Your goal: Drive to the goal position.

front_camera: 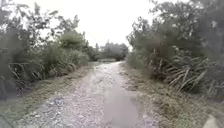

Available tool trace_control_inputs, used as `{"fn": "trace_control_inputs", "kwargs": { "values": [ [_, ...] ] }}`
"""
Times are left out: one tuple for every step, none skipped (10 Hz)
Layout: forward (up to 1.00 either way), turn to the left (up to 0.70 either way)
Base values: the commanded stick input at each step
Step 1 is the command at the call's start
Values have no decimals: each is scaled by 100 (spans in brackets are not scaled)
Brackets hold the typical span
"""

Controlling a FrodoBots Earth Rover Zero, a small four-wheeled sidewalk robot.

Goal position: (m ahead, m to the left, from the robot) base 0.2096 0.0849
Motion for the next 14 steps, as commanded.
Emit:
{"fn": "trace_control_inputs", "kwargs": {
  "values": [
    [50, 0],
    [50, 0],
    [50, 0],
    [50, 0],
    [50, 0],
    [50, 0],
    [50, 0],
    [50, 0],
    [50, 0],
    [50, 0],
    [50, 0],
    [50, 0],
    [50, 0],
    [50, 0]
  ]
}}
